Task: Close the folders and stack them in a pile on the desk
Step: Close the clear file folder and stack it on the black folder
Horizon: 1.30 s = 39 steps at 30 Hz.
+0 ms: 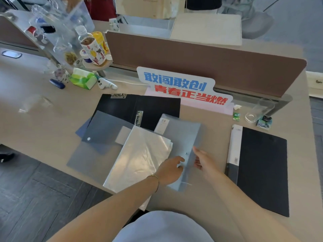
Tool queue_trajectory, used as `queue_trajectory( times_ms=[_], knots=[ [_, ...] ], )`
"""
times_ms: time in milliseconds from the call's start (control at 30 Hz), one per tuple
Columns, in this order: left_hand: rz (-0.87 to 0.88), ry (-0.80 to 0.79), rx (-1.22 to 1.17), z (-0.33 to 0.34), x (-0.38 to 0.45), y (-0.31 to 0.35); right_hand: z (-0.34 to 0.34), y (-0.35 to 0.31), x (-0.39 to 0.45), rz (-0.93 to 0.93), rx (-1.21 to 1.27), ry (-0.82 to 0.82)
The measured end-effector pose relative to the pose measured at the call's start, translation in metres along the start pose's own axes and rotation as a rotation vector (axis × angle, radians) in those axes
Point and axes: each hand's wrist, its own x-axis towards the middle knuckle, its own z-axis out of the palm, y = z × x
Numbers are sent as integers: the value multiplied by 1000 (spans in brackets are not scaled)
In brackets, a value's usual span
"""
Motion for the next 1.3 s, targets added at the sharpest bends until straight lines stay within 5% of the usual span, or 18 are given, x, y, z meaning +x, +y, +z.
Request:
queue_trajectory(
  times_ms=[233,467,667,767,967,1300],
  knots=[
    [51,66,260,-25,-15,-53,13,-8,4,-46,-51,134],
    [279,79,375,-20,-26,-63,30,-27,3,-124,60,153],
    [233,130,509,-25,-15,-60,39,-46,0,-163,101,175],
    [145,174,334,-30,-12,-64,39,-50,-3,-173,113,202],
    [-158,244,-723,-70,-11,-52,35,-50,-3,-178,101,247],
    [-267,286,-674,-99,12,-65,35,-63,-6,-246,21,312]
  ],
)
